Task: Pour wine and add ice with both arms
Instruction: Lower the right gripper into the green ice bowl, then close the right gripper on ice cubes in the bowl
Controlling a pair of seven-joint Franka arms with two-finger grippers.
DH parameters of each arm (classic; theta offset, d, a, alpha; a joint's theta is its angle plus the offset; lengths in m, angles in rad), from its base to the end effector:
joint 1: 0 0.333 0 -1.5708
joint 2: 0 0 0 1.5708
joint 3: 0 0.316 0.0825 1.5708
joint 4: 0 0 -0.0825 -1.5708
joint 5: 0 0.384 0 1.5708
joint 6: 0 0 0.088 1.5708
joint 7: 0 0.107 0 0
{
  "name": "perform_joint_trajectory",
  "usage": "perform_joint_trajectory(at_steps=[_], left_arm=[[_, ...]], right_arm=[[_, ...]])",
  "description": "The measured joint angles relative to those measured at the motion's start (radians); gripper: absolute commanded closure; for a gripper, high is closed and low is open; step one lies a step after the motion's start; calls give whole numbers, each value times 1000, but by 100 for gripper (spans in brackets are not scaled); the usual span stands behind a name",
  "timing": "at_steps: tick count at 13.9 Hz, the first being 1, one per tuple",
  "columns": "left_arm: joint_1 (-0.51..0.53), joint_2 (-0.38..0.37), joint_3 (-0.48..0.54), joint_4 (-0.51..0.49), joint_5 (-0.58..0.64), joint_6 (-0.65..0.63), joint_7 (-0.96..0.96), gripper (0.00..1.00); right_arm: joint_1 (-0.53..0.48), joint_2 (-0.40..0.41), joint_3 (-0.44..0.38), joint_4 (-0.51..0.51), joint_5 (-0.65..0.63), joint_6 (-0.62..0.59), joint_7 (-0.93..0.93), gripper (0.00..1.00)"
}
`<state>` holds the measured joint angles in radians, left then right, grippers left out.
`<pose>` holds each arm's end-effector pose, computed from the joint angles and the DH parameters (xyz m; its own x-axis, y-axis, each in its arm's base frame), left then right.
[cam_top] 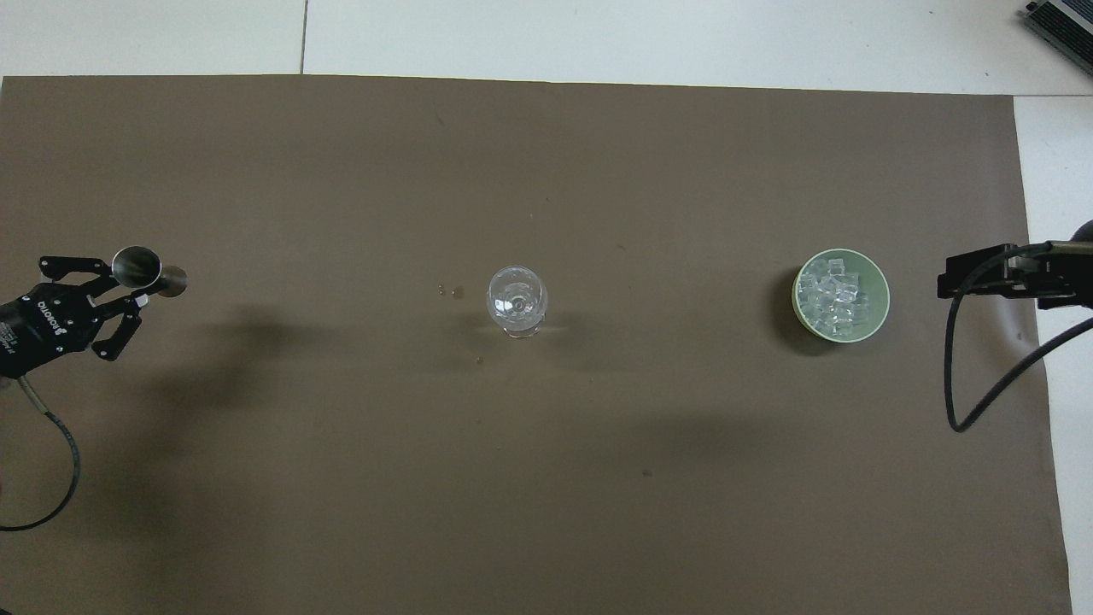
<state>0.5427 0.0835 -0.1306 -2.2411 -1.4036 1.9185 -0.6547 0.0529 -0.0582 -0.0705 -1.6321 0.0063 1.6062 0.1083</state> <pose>0.5077 0.1464 0.3493 0.0069 0.3937 -0.9192 0.8643 0.4599 0.2035 0.5396 -0.0100 0.6304 0.9916 -0.1258 0.0308 -0.1254 -0.9920 -0.0138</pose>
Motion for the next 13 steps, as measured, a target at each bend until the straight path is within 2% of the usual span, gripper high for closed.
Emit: perform_joint_trajectory(at_steps=[6,9,13], left_arm=[[38,86,0,12,-3,-37,0,100],[38,122,-2,14,-15,-45,0,100],[38,166,-8,16,-32,-49,-3,100]], right_arm=[[-8,42,0,-105,11,165,-30,0],[-9,68,-1,-191,11,315,-104,0],[-20,100,-3,-344,12,560,-331,0]])
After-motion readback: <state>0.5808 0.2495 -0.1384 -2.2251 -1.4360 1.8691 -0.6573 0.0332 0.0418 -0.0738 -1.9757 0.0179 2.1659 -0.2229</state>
